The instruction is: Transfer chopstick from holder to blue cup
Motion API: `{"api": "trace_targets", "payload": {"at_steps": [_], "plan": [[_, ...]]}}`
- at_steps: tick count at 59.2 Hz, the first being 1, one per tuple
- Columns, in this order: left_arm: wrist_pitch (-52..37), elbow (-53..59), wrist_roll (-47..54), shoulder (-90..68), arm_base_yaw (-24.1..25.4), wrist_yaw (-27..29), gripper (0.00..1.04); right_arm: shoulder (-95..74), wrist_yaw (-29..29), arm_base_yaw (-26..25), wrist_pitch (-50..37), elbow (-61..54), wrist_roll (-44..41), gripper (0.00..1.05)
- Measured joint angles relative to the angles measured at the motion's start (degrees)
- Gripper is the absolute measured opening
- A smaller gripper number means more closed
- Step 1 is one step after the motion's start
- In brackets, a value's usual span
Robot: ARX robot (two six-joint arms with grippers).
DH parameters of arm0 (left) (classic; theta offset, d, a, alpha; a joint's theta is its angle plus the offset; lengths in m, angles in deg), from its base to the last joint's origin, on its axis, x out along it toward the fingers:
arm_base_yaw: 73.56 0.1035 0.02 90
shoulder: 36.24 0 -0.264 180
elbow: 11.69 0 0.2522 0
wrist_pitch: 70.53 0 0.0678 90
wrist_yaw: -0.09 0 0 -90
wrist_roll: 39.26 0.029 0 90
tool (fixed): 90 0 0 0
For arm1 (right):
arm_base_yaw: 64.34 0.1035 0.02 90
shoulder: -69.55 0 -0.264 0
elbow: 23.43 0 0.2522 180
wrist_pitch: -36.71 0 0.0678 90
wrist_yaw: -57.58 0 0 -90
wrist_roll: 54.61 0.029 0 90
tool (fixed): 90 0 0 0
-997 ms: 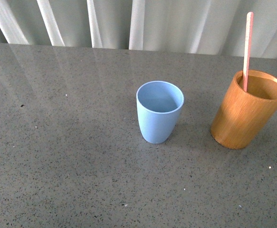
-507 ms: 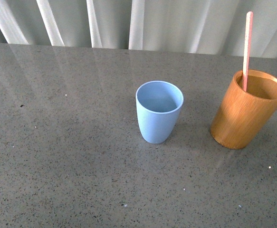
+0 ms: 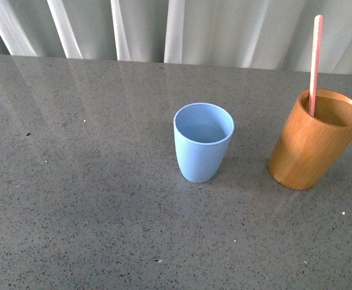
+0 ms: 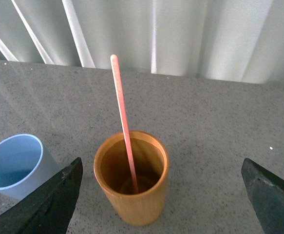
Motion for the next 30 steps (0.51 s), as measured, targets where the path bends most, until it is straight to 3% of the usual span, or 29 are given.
{"api": "trace_targets", "payload": {"at_steps": [30], "plan": [[0.0, 0.0, 0.0, 0.0, 0.0, 0.0, 0.98, -17.7, 0.6, 2.4, -7.3, 8.6, -2.4, 0.95]]}}
